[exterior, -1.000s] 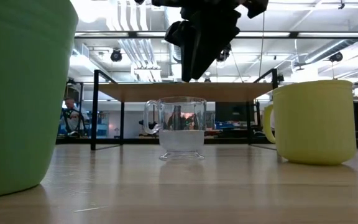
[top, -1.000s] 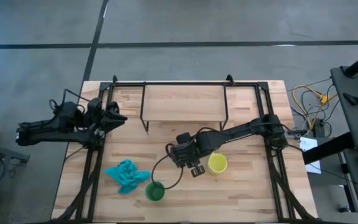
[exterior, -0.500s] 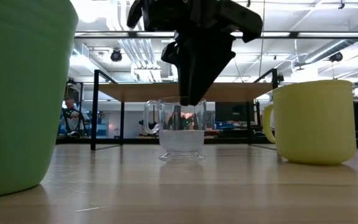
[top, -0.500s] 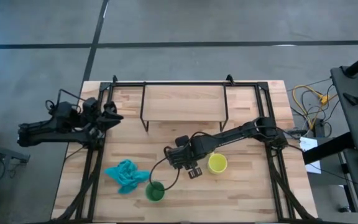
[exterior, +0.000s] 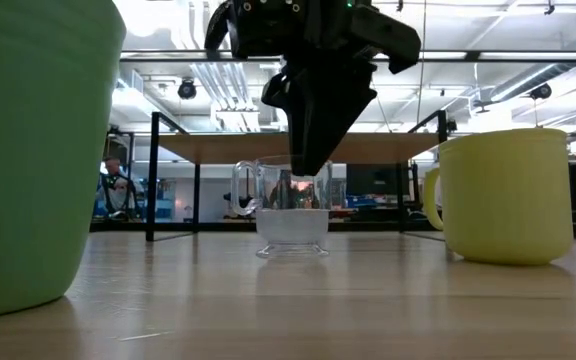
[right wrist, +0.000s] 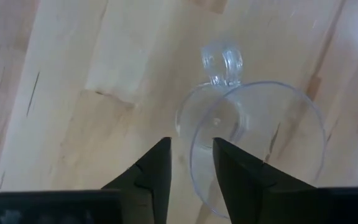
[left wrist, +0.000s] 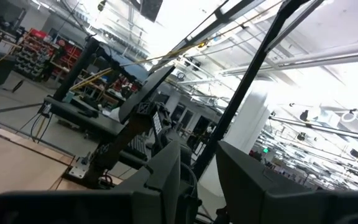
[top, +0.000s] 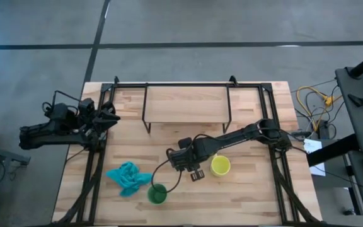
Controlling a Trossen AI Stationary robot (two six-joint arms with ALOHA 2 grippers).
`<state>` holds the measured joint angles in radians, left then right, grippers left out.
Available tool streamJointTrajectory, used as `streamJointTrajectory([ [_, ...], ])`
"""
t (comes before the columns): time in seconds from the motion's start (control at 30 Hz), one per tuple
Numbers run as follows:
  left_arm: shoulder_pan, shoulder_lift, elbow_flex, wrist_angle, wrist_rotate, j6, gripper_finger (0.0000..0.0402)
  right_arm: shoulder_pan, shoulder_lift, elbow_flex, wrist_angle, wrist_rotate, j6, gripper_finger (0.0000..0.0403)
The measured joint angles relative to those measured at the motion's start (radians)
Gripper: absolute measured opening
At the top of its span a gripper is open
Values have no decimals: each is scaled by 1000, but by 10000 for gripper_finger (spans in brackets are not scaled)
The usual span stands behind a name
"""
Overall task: Stack small to large cups/mugs on shelf
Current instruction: Put the transparent cup on the shelf
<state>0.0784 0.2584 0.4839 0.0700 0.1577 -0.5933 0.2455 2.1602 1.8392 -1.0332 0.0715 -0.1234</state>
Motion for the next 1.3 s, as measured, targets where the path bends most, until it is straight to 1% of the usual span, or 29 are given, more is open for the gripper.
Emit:
streamJointTrajectory([
  [0.07, 0, 0, 0, 0, 0, 0, 91, 0, 2, -1, -1, 0, 0, 97],
  [0.13, 0, 2, 0, 0, 0, -1, 91, -1, 2, -1, -1, 6, 2, 75],
  [0.23, 0, 3, 0, -2, 0, -2, 91, -5, 0, -1, -4, 18, 43, 29],
  [0.3, 0, 2, 0, 0, 0, -2, 91, -8, -3, 7, -18, 29, 68, 15],
  [0.4, 0, 1, 0, -2, 0, -2, 91, -11, -10, 39, -58, 56, 75, 10],
  [0.53, 0, 1, 0, -1, 0, -2, 91, -13, -20, 112, -211, 180, 72, 9],
  [0.63, 0, 2, 0, 0, 0, -2, 91, -21, -37, 202, -367, 259, 90, 9],
  [0.77, 0, 3, 0, 0, 0, -2, 91, -51, -59, 345, -529, 298, 155, 9],
  [0.83, 0, 3, 0, -1, 0, -2, 91, -71, -67, 403, -538, 316, 195, 9],
  [1.0, 0, 9, 0, -7, 0, -3, 91, -148, -100, 508, -535, 307, 313, 8],
  [1.17, 0, 25, 0, -7, -1, -4, 91, -227, -163, 513, -538, 306, 334, 8],
  [1.3, 0, 30, 0, -6, -1, -4, 91, -298, -210, 513, -538, 267, 370, 8],
])
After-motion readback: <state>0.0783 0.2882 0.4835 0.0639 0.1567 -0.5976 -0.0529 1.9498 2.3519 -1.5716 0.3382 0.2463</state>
